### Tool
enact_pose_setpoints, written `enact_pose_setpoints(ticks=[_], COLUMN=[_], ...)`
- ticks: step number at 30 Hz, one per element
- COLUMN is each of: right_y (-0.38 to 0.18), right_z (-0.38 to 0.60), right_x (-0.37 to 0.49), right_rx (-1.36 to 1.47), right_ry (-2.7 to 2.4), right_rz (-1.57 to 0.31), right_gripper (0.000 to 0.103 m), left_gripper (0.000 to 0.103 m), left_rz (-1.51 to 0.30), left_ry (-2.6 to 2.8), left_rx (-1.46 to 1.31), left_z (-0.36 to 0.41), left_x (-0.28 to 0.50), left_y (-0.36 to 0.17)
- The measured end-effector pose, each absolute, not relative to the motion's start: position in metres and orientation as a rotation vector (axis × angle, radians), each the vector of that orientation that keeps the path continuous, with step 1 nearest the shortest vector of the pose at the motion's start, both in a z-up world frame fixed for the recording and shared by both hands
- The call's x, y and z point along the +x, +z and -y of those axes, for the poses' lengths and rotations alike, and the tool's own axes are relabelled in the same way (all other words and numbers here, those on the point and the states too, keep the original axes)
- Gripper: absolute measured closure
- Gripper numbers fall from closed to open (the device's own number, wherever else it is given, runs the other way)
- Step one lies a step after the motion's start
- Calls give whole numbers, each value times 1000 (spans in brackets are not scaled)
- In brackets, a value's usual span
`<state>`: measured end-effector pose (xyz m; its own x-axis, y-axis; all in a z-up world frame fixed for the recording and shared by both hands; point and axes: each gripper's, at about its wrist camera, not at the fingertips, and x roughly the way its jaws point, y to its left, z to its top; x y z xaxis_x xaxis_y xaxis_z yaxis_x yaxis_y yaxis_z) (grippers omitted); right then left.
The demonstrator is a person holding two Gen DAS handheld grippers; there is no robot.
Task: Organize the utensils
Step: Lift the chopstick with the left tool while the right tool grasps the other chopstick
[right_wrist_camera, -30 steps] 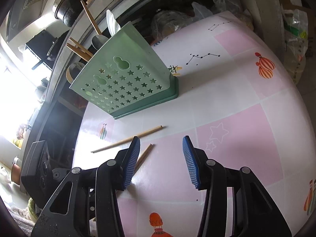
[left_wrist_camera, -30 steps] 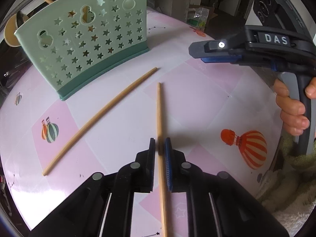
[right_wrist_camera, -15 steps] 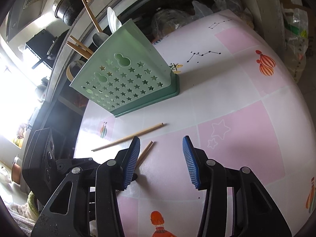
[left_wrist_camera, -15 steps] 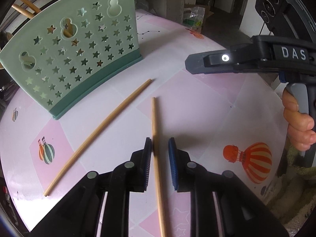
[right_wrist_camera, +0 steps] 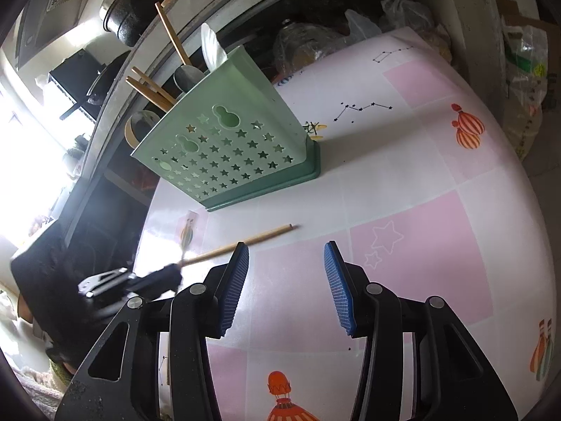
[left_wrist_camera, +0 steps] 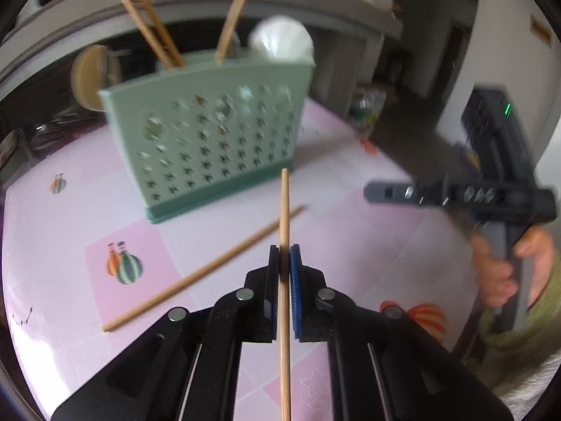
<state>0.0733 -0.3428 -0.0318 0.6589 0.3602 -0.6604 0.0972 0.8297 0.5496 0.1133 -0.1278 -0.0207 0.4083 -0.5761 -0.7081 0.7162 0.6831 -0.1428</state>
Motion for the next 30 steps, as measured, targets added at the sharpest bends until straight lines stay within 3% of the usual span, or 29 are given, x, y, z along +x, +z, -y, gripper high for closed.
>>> enact_pose_setpoints(ticks=[10,22,26,30], right_y=[-21,-27,-34,-47], right_z=[281,147,116,86], right_x=[116,168,176,178], right_rx=[401,-248,-369,-512], right_ry=[423,765,847,887], right_rz=[-885,-895,-904,-910], right_gripper=[58,59,61,73], left_gripper=[98,98,98,98], left_rz=[-588,-434,-416,-411], left_ry=[-737,-589,-543,-515], left_rx=[-100,-179,-180,-189], left_z=[21,-50,-62,-70], left_x=[97,67,63,62], left_y=[36,75,81,82])
